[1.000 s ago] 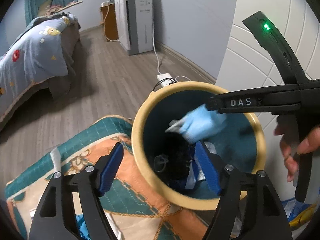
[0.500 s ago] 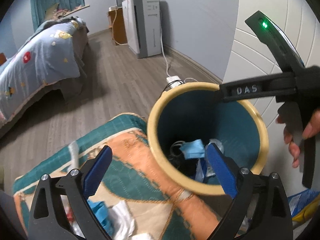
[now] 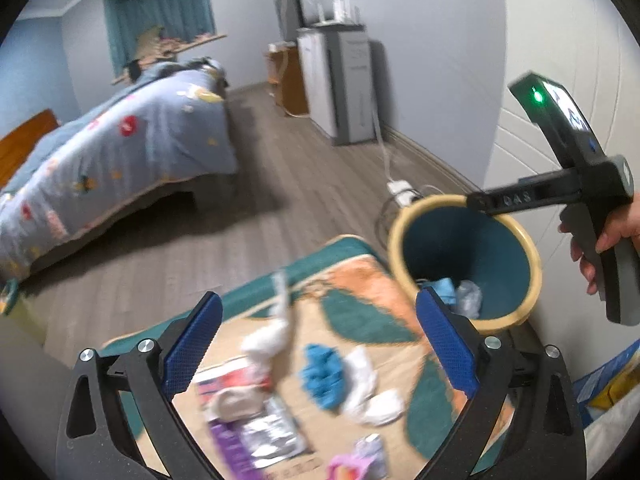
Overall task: Collect trash
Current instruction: 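Move both grippers back over the mat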
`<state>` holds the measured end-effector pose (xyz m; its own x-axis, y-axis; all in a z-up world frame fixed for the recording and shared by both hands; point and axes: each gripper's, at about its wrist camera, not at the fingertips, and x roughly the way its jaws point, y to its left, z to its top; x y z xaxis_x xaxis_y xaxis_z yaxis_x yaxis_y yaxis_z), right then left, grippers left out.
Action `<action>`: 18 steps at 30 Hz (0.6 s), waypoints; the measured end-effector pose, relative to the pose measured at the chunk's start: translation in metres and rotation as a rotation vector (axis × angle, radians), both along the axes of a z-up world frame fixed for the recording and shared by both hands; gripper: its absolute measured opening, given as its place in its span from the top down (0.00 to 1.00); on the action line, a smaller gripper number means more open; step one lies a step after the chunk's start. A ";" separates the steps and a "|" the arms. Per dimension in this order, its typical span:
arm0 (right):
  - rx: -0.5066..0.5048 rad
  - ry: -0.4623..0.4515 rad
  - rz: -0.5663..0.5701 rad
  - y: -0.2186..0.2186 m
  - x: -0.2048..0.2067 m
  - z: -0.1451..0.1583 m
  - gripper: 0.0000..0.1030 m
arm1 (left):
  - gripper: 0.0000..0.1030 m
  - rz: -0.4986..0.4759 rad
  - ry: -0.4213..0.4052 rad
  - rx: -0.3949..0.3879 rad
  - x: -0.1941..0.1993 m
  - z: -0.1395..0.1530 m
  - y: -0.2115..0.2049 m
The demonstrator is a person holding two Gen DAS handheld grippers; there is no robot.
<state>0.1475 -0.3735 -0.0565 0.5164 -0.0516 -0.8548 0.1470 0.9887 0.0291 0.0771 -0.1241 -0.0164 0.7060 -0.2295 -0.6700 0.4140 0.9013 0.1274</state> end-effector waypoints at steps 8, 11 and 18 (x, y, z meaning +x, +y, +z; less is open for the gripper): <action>0.001 -0.025 0.085 0.045 -0.009 0.022 0.06 | 0.05 0.173 -0.017 0.016 -0.024 0.009 0.080; 0.000 -0.014 0.122 0.065 -0.013 0.022 0.06 | 0.05 0.215 -0.004 0.020 -0.027 0.004 0.102; 0.029 0.005 0.151 0.114 -0.014 0.015 0.06 | 0.05 0.301 0.033 -0.016 -0.023 -0.008 0.147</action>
<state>0.1337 -0.2599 -0.0416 0.5121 0.0511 -0.8574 -0.0029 0.9983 0.0577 0.0542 0.0228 -0.0246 0.7222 -0.0239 -0.6913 0.1312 0.9860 0.1030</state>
